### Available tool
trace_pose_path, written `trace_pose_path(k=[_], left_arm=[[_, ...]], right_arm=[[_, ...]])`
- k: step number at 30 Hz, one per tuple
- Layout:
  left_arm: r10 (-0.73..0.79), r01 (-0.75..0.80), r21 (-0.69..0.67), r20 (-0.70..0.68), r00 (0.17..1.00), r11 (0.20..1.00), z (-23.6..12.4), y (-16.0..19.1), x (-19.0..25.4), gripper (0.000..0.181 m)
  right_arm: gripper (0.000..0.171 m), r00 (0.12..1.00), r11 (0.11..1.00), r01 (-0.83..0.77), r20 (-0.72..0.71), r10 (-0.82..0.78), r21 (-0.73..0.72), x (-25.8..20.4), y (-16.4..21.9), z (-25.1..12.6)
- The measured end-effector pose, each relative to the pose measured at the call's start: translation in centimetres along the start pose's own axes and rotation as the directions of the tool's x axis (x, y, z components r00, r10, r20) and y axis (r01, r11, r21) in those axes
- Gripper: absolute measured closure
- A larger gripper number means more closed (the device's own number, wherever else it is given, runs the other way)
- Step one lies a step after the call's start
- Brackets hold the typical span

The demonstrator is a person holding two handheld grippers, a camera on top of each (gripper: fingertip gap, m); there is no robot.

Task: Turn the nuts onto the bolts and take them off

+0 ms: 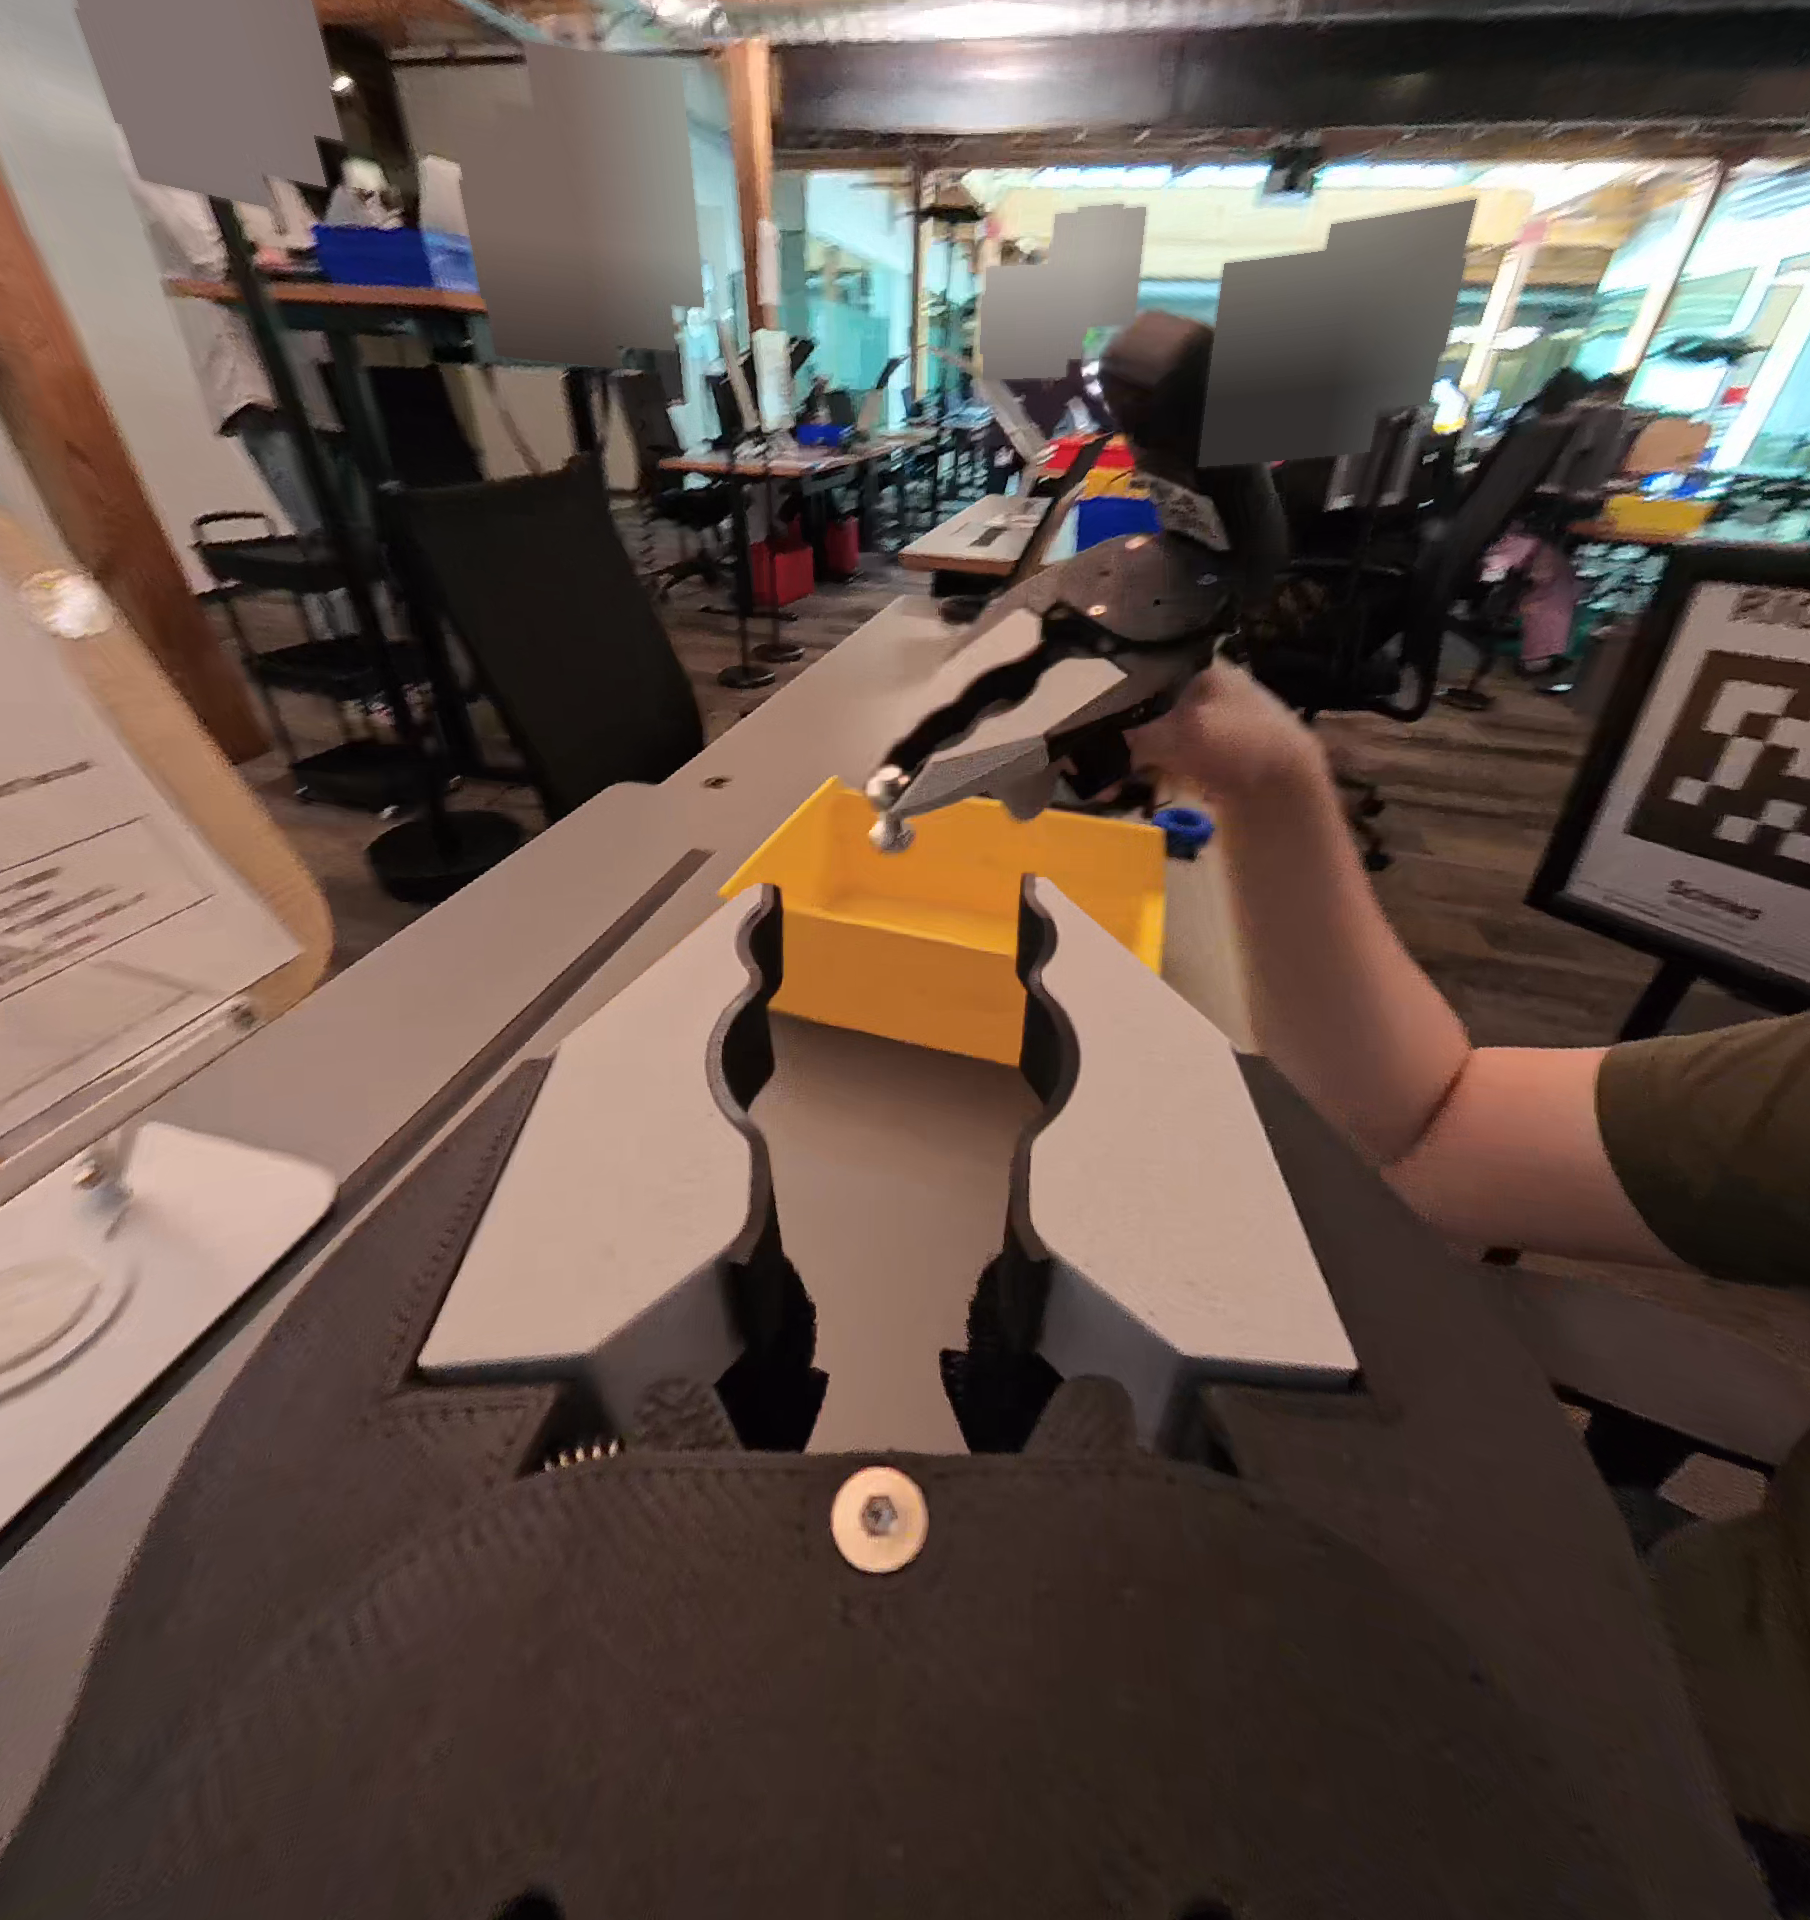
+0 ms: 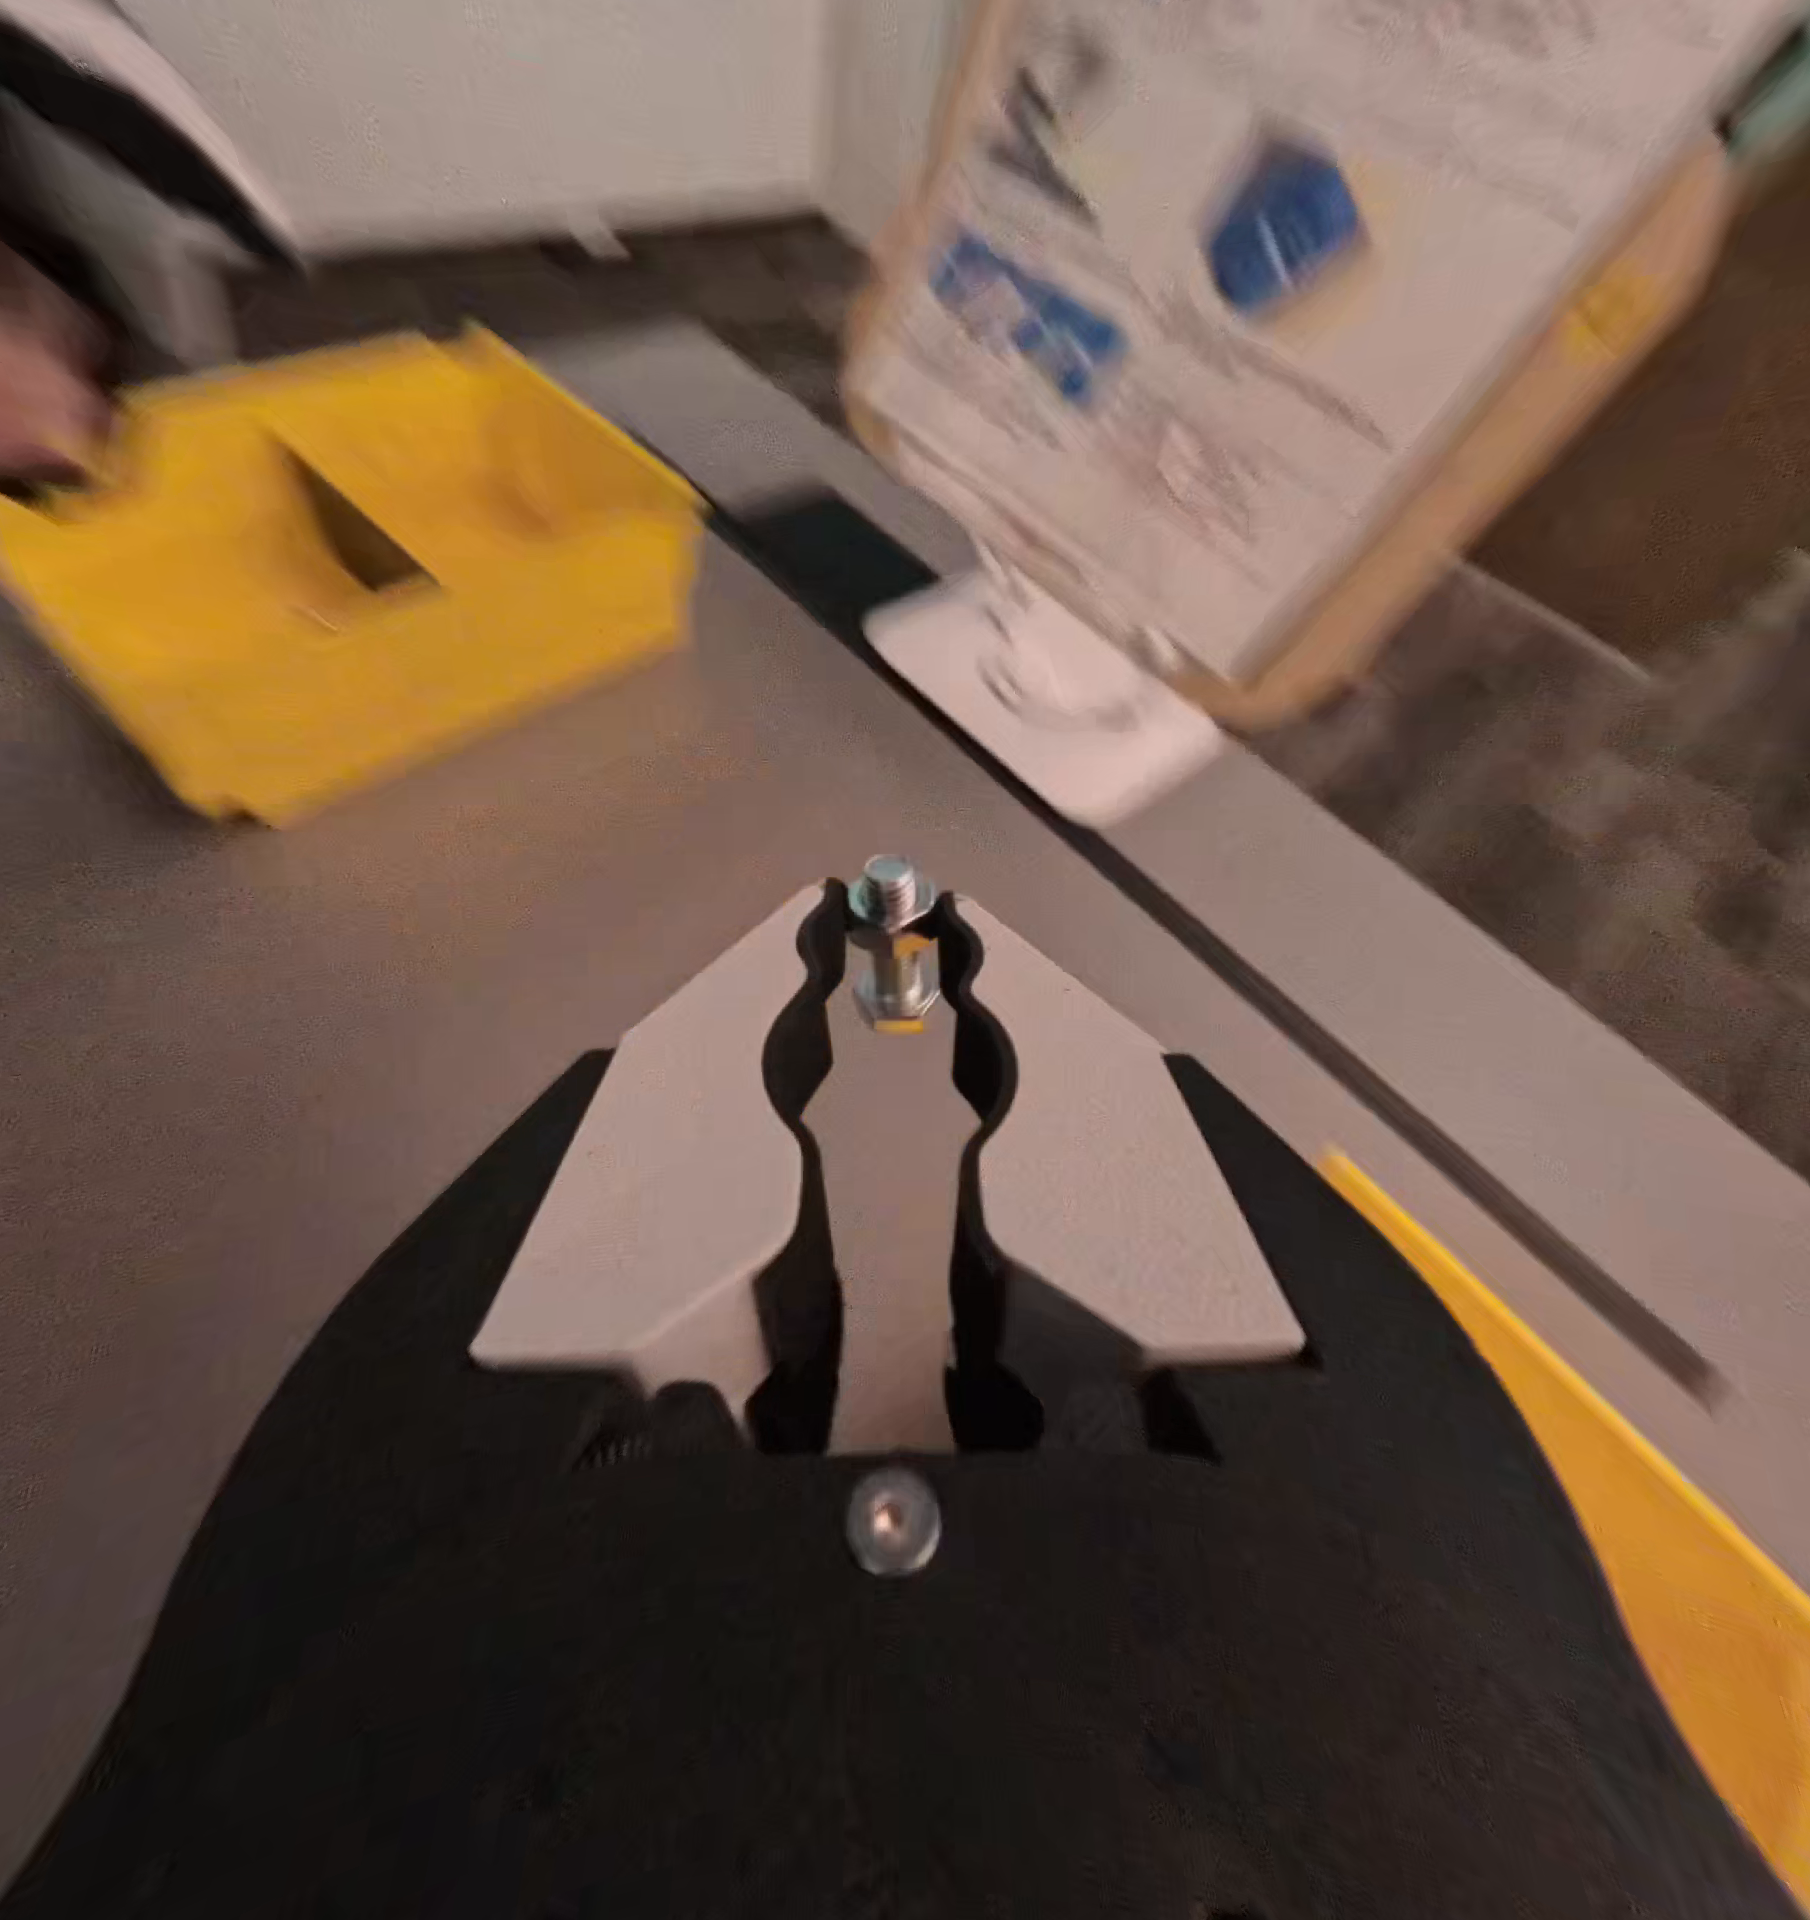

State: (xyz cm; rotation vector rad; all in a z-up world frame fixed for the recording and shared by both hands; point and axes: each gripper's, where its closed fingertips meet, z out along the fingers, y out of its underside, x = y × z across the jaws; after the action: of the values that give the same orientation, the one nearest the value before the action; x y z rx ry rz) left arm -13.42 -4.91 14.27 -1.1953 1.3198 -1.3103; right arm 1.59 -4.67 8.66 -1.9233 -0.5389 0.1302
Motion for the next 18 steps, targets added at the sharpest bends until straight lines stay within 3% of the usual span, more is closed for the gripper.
trace_pose_path(k=[1, 3, 5, 7, 13, 18], left_arm=[[0.001, 0.000, -0.023, 0.033, 0.999, 1.000, -0.4, 0.1, -0.5, 0.138], [0.006, 0.000, -0.077, 0.071, 0.997, 0.997, -1.1, 0.6, -1.0, 0.137], [0.006, 0.004, -0.118, 0.084, 0.996, 0.993, -1.5, 0.9, -1.0, 0.137], [-0.001, 0.013, -0.147, 0.083, 0.997, 0.989, -1.8, 1.1, -0.7, 0.137], [0.018, -0.002, -0.201, 0.079, 0.997, 0.980, -2.4, 1.5, 0.2, 0.137], [0.038, -0.021, -0.230, 0.067, 0.997, 0.973, -2.2, 1.8, 0.8, 0.138]], right_arm=[[0.154, 0.987, 0.984, -0.012, -0.160, -0.017, -0.176, 3.9, 4.0, -1.3], [0.154, 0.928, 0.884, -0.187, -0.373, 0.015, -0.429, 9.8, 12.1, -4.5], [0.154, 0.879, 0.726, -0.399, -0.460, 0.129, -0.559, 12.3, 19.0, -6.7], [0.154, 0.850, 0.624, -0.498, -0.483, 0.212, -0.602, 13.5, 23.7, -7.1], [0.154, 0.737, 0.419, -0.674, -0.594, 0.322, -0.609, 15.0, 31.3, -8.2], [0.154, 0.721, 0.409, -0.684, -0.645, 0.253, -0.604, 16.6, 33.0, -8.7]])
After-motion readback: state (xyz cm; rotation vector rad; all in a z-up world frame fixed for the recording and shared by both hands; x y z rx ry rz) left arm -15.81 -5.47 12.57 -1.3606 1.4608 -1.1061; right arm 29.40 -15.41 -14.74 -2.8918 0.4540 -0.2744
